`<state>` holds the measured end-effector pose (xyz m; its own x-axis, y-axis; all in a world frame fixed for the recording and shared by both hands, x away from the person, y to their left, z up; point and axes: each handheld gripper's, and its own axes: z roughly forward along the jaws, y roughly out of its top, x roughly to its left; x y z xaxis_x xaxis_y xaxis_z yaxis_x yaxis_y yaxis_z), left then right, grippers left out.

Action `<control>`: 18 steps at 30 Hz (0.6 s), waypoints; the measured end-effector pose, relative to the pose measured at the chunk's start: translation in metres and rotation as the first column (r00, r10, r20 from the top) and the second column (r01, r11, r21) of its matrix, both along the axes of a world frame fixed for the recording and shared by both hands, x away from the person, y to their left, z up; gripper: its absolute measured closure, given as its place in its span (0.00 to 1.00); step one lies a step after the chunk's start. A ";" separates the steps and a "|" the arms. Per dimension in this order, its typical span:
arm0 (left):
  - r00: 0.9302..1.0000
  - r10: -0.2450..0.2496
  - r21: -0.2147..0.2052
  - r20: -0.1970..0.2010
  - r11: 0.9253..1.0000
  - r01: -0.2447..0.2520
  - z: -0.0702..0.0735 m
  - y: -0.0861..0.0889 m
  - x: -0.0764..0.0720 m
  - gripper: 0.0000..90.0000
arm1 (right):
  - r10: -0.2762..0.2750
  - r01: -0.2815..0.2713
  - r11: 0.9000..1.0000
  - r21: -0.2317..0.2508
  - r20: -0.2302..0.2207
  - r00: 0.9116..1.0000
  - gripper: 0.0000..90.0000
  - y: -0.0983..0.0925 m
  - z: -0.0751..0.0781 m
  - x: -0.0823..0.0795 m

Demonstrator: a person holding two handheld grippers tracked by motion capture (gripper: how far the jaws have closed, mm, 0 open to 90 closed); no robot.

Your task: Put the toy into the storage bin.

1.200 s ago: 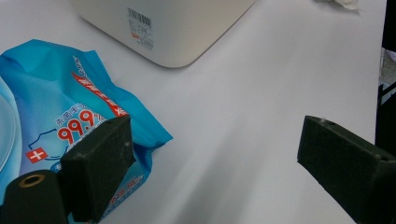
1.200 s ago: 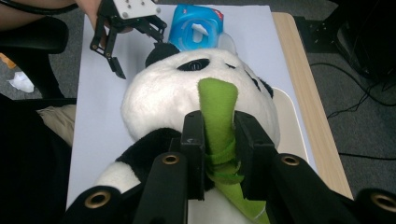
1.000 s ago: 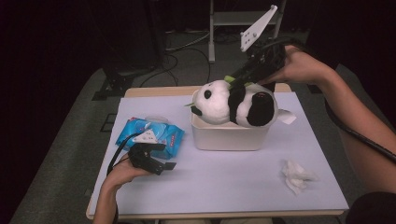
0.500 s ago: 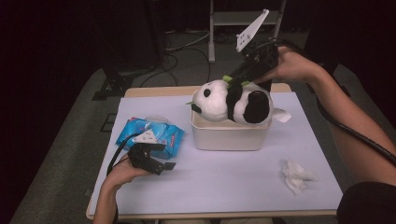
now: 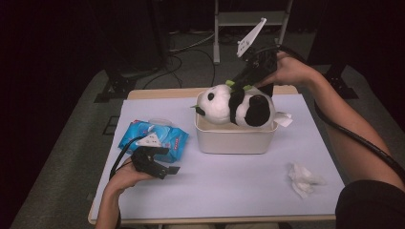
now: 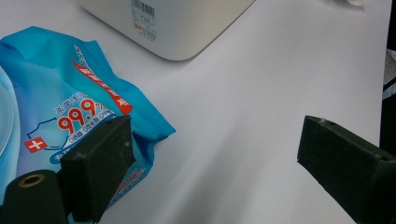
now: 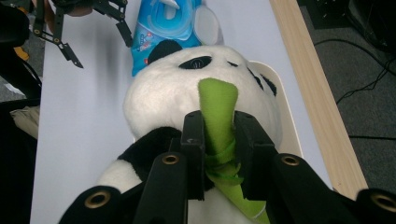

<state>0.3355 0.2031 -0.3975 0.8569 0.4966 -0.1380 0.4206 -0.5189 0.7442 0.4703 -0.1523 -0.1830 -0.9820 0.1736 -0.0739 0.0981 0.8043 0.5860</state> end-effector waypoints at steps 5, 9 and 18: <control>1.000 0.001 0.000 0.002 1.000 -0.001 0.000 0.001 0.000 0.11 | -0.004 0.004 1.000 -0.007 -0.006 1.000 0.82 0.002 -0.008 0.005; 1.000 0.003 -0.002 0.001 1.000 -0.003 0.001 0.001 -0.001 0.11 | -0.007 0.007 1.000 -0.012 -0.017 1.000 0.82 0.002 -0.013 0.009; 1.000 0.005 -0.001 -0.007 1.000 -0.005 0.000 0.000 -0.001 0.11 | -0.015 0.014 1.000 -0.008 -0.034 0.999 0.82 0.003 -0.027 0.019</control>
<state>0.3346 0.2028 -0.3978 0.8536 0.5005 -0.1443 0.4282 -0.5165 0.7415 0.4892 -0.1492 -0.2101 -0.9814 0.1874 -0.0423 0.1294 0.8074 0.5756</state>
